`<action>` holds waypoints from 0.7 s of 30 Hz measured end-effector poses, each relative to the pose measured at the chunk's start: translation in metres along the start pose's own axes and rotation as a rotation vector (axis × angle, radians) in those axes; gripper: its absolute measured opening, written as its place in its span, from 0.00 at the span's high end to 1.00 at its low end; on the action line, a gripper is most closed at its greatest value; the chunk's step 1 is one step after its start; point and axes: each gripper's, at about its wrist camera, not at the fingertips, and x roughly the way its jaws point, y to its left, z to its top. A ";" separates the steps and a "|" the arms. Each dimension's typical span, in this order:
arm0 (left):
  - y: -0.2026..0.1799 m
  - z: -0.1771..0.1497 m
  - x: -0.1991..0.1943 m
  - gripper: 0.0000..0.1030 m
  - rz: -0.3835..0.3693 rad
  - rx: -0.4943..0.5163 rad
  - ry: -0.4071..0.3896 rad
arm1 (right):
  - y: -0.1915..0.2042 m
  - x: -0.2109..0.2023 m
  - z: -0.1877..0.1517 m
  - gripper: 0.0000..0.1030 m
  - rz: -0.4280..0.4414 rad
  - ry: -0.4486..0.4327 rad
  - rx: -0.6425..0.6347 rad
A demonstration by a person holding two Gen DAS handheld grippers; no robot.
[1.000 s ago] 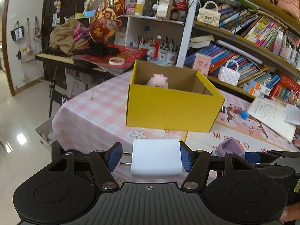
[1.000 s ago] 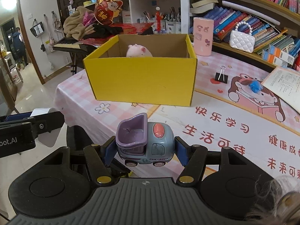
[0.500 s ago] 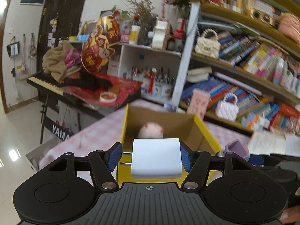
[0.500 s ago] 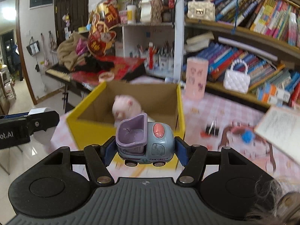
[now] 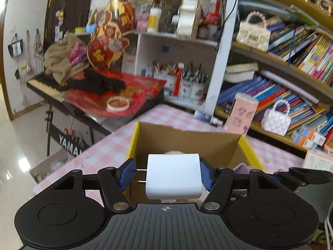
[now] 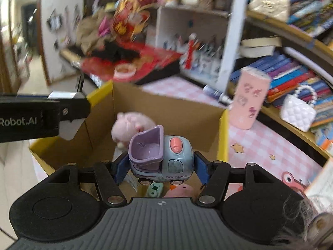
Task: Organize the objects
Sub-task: 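Lower the charger block and toy car into the box and open both tools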
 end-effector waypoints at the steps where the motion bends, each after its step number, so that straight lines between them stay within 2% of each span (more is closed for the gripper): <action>1: 0.000 -0.002 0.006 0.38 0.003 0.003 0.015 | 0.000 0.009 0.001 0.40 0.012 0.023 -0.020; 9: -0.001 -0.016 0.044 0.38 0.028 0.011 0.130 | 0.001 0.046 0.001 0.40 0.077 0.137 -0.067; 14: -0.010 -0.017 0.051 0.38 0.036 0.067 0.131 | 0.000 0.056 0.004 0.39 0.111 0.185 -0.084; 21: -0.011 -0.014 0.054 0.36 0.025 0.067 0.141 | -0.001 0.058 0.006 0.39 0.127 0.239 -0.067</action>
